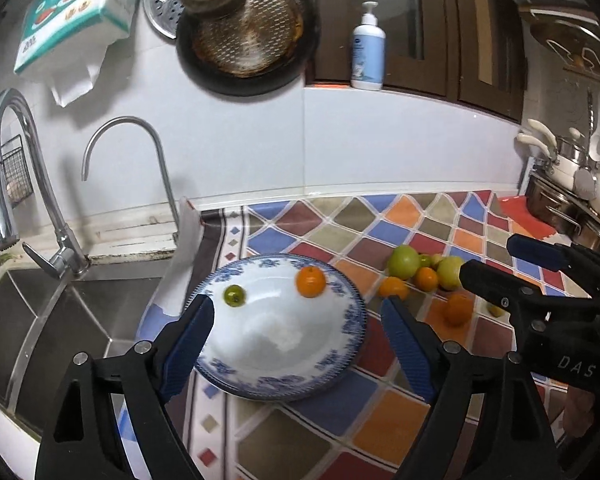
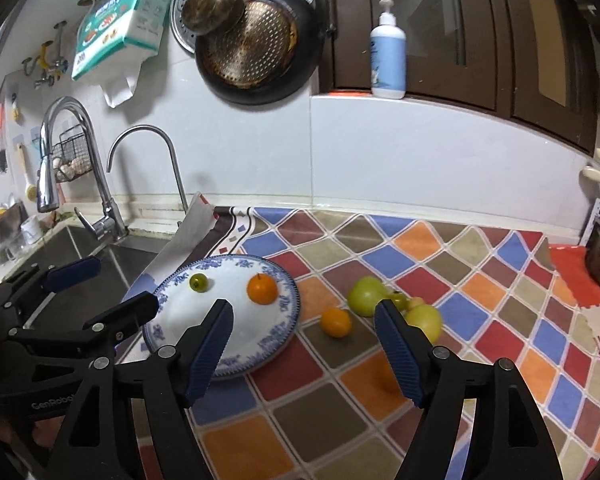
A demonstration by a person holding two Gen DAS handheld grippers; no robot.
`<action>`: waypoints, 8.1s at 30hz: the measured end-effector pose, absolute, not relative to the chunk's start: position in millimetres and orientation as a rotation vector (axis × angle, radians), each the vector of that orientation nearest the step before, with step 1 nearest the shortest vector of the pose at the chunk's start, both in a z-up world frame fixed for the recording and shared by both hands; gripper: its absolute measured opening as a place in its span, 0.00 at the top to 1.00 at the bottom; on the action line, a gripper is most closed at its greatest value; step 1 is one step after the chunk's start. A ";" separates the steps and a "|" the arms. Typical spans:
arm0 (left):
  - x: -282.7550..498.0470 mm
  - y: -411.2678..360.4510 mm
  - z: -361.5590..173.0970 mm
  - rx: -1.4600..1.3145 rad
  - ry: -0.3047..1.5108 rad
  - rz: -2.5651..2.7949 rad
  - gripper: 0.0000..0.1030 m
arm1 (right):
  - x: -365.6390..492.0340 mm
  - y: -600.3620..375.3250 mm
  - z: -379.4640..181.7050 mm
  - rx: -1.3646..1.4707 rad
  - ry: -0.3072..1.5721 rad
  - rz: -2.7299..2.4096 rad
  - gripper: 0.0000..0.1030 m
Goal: Organize fruits
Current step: 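Open and lift both tools away from the plate, then grasp the large orange with left tool while right tool grasps the small brown fruit, then lower the orange onto the plate with left tool while right tool lowers the brown fruit, then open both tools and withdraw them from the plate, then reach left tool toward an orange while right tool approaches the yellow-green pomelo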
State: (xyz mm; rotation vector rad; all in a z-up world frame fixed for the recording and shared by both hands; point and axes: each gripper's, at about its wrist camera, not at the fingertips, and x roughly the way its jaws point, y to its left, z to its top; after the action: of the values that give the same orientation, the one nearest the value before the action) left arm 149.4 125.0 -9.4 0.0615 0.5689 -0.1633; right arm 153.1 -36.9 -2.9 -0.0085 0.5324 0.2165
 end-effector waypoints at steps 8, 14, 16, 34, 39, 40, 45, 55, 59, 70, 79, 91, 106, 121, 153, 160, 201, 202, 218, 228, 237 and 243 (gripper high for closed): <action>126.6 79.2 -10.4 0.069 0.540 -0.150 0.16 | 135.0 -83.2 -6.1 -0.010 0.525 0.216 0.28; 120.9 47.2 -15.6 0.082 0.526 -0.162 0.16 | 128.6 -114.8 -13.2 -0.014 0.531 0.212 0.28; 120.4 37.2 -17.8 0.094 0.522 -0.171 0.16 | 127.3 -125.4 -16.1 -0.015 0.533 0.205 0.28; 162.6 -32.5 -64.8 0.271 0.581 -0.369 0.20 | 157.5 -183.6 -67.5 -0.012 0.670 0.146 0.28; 181.1 -43.2 -81.5 0.303 0.620 -0.432 0.25 | 171.0 -187.0 -83.1 -0.043 0.710 0.151 0.29; 184.1 -44.8 -83.7 0.305 0.629 -0.440 0.27 | 174.0 -187.7 -85.3 -0.043 0.718 0.157 0.29; 199.2 -55.0 -96.9 0.337 0.664 -0.497 0.32 | 186.2 -188.9 -99.1 -0.053 0.763 0.178 0.39; 224.1 -66.5 -112.4 0.331 0.757 -0.560 0.47 | 207.7 -193.6 -118.4 -0.012 0.818 0.203 0.49; 229.6 -71.4 -113.8 0.324 0.770 -0.570 0.51 | 212.7 -196.6 -122.8 0.013 0.841 0.208 0.54; 233.4 -75.2 -114.9 0.304 0.789 -0.566 0.60 | 214.7 -196.2 -123.8 0.028 0.844 0.231 0.71; 220.2 -60.7 -100.9 0.247 0.770 -0.505 0.60 | 206.4 -192.7 -112.2 0.033 0.813 0.228 0.71; 191.3 -32.0 -70.2 0.171 0.706 -0.416 0.60 | 184.2 -174.0 -79.6 0.022 0.724 0.264 0.71; 139.7 10.6 -26.0 0.115 0.571 -0.294 0.60 | 148.3 -142.2 -42.0 -0.004 0.605 0.342 0.71; 119.4 65.7 -5.8 0.068 0.509 -0.120 0.60 | 145.1 -89.1 -15.1 -0.039 0.509 0.468 0.71; 193.5 147.8 -45.4 0.057 0.603 0.064 0.60 | 250.7 20.6 -39.9 -0.133 0.577 0.680 0.71; 217.1 165.9 -65.2 0.072 0.643 0.059 0.60 | 280.6 49.9 -64.2 -0.168 0.649 0.717 0.71; 195.7 146.4 -30.6 0.048 0.560 0.089 0.37 | 262.2 17.5 -35.5 -0.139 0.571 0.650 0.65; 191.7 142.8 -27.4 0.052 0.552 0.088 0.34 | 258.8 13.8 -33.3 -0.135 0.567 0.644 0.65; 136.8 72.8 -2.5 0.118 0.461 -0.010 0.14 | 181.2 -79.5 -6.9 -0.076 0.481 0.452 0.38; 131.2 35.2 -6.6 0.166 0.440 -0.080 0.12 | 160.6 -124.6 -17.7 -0.055 0.492 0.328 0.38; 146.0 14.4 -26.6 0.212 0.473 -0.137 0.12 | 169.8 -149.5 -32.5 -0.049 0.528 0.260 0.38; 167.5 6.1 -48.0 0.258 0.519 -0.173 0.13 | 188.3 -152.2 -51.9 -0.079 0.581 0.250 0.38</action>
State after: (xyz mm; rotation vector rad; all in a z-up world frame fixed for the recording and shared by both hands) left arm 167.5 6.1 -48.0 0.2578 0.5193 -0.1727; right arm 188.3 -152.2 -51.9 -0.0789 0.5811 0.2502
